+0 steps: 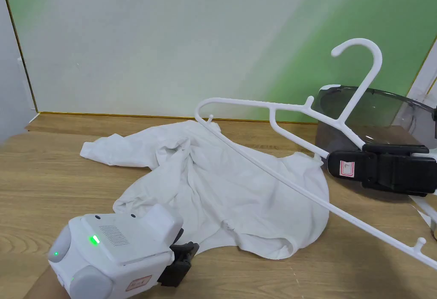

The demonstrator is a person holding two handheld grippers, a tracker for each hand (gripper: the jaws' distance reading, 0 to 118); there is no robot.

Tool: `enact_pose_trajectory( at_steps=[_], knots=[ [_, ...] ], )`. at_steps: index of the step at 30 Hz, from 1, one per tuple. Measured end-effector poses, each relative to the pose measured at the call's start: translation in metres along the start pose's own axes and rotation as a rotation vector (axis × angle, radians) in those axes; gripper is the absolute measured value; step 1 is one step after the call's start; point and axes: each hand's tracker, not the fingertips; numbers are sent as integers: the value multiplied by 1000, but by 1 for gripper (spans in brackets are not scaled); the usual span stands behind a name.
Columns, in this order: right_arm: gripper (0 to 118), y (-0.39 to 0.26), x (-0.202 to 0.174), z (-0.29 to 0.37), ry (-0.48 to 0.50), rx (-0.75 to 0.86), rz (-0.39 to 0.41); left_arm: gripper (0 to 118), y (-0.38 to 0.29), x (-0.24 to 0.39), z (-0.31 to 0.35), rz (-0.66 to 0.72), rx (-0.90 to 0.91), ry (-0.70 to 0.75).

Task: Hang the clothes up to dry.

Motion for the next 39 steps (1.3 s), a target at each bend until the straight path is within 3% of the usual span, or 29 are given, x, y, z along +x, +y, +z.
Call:
enact_pose_trajectory(
  at_steps=[13, 15, 17, 19, 26, 30, 34, 38, 39],
  knots=[
    [8, -11, -4, 7, -19, -8, -2, 33, 3, 5, -13, -37, -78, -32],
    [8, -12, -4, 7, -17, -12, -1, 29, 3, 6, -13, -37, -79, -34],
    [8, -14, -6, 7, -21, -17, 7, 16, 4, 5, -13, -36, -78, -45],
    [8, -16, -11, 7, -28, -27, 31, 15, 4, 2, -15, 47, -75, -94],
    [8, -21, -32, 6, -37, -48, 132, 7, 6, 4, -17, -8, -79, -66],
    [8, -30, -57, 7, -134, -94, 316, 4, 6, 3, -17, 4, -79, -63],
    [8, -50, -92, 8, -284, -167, 621, 4, 6, 6, -17, 2, -81, -45],
    [8, -86, -128, 6, -496, -243, 1046, 3, 5, 6, -17, 0, -81, -37],
    [8, -99, -134, 5, -551, -264, 1185, 3, 5, 4, -17, 5, -81, -32]
  ],
)
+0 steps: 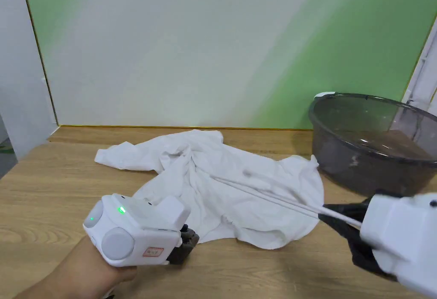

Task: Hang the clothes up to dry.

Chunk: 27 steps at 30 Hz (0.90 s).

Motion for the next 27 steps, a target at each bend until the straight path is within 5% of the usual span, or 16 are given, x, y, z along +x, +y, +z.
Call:
enact_pose_trajectory(
  at_steps=[2, 4, 9, 14, 27],
  knots=[
    [8, 0, -25, 6, -95, -33, 214, 3, -1, -3, 1, 20, 1, 9],
    [8, -6, -47, 12, -117, -13, 328, 3, -1, -5, 1, 38, 2, 9],
    [8, -15, -72, 17, -118, 17, 335, 3, -1, -1, 1, 27, -1, 24],
    [8, -18, -99, 8, -96, -2, 422, 3, -1, -3, 1, 35, 1, 17],
    [8, -14, -118, -19, -74, -29, 410, 3, -2, -6, 0, 48, 2, 6]
  ],
)
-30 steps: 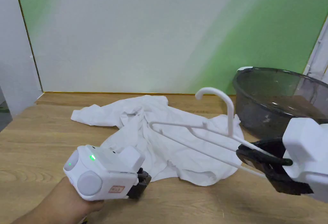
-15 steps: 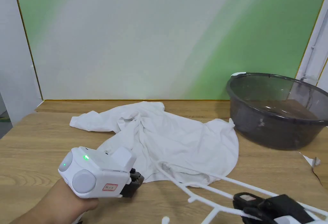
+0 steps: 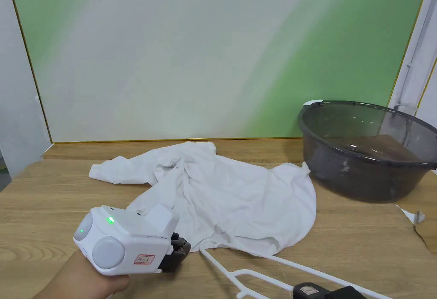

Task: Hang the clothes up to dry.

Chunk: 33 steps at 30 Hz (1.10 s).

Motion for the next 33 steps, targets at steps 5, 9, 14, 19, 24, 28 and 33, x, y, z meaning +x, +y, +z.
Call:
enact_pose_trajectory(
  at_steps=[5, 9, 14, 19, 24, 28, 33],
  knots=[
    [9, 0, -6, -3, 24, -6, -2, 3, 0, 0, 0, 0, 0, 0],
    [9, 0, -7, -2, 28, -8, -7, 3, 1, 1, 1, 0, 0, 4],
    [9, 0, -5, -1, 32, -10, -12, 3, 3, 2, 18, 49, 97, -7],
    [9, 1, -7, -5, 39, -7, -26, 3, 19, 3, 33, 17, 136, 24],
    [9, 1, -6, -8, 31, -7, -60, 3, 11, 24, 29, -76, 99, -1],
    [9, -1, -7, -11, 33, -12, -68, 3, 6, 38, 28, -141, 75, 6],
    [9, -2, -6, -10, 24, -7, -79, 3, 5, 39, 31, -151, 73, 11]
  ],
)
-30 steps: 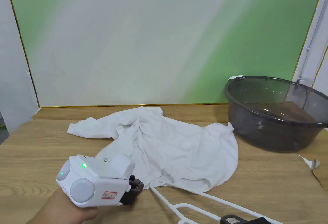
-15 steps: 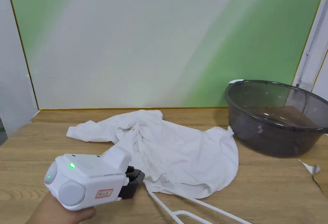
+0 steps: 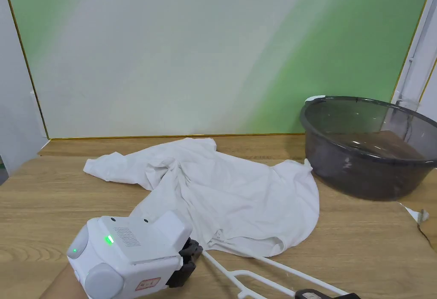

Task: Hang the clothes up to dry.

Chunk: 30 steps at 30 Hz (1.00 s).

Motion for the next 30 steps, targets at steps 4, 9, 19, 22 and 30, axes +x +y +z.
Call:
enact_pose_trajectory(
  at_steps=[4, 9, 19, 22, 30],
  knots=[
    [9, -1, 3, 1, -47, 5, -14, 3, -2, -4, -1, 12, -2, 3],
    [9, -3, 11, 6, -97, 4, -34, 3, -5, -8, 2, 33, 2, 24],
    [9, -3, 15, 9, -106, 15, -79, 3, -6, -9, 5, 59, 14, 40],
    [9, -2, 17, 9, -113, 14, -95, 3, -6, -7, 5, 55, 14, 38],
    [9, -3, 19, 5, -83, 24, -174, 3, -5, -6, 7, 62, 22, 36]
  ],
)
